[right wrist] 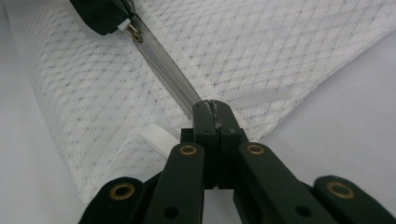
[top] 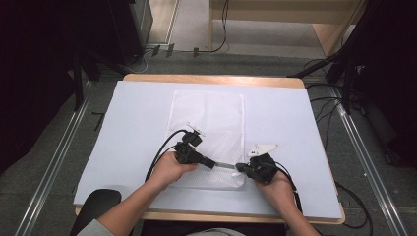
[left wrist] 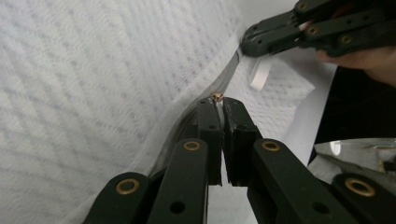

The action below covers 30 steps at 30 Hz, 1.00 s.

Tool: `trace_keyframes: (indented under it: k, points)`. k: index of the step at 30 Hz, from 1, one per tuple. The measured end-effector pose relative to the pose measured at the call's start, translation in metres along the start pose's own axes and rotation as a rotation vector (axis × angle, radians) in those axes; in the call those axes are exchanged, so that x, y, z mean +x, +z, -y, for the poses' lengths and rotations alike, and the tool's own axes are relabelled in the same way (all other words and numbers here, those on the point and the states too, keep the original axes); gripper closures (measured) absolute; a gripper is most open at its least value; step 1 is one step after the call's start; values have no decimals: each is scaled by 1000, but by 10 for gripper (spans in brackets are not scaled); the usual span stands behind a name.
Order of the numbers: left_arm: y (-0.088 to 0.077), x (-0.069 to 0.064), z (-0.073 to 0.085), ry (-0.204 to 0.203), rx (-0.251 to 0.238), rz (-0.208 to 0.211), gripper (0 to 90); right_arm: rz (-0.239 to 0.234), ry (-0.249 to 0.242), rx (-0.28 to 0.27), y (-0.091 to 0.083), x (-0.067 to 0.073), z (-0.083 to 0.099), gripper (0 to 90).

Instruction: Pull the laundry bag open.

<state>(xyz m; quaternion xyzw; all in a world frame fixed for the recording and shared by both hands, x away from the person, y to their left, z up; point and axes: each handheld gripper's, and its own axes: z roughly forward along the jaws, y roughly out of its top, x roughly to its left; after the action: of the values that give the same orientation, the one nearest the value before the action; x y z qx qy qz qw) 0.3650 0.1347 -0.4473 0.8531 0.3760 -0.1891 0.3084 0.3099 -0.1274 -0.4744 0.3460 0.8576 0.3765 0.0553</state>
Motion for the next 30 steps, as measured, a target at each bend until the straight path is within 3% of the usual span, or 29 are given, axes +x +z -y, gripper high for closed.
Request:
trace_keyframes:
  k: [6, 12, 30]
  points:
    - [-3, 0, 2, -7, -4, 2, 884, 3, -8, 1, 0, 0, -1, 900]
    - [-23, 11, 7, -41, -41, -8, 884, 0, -9, 5, 0, 0, -1, 900]
    - [-40, 18, 19, -50, -57, -7, 883, -17, -9, 3, 0, -3, -1, 900]
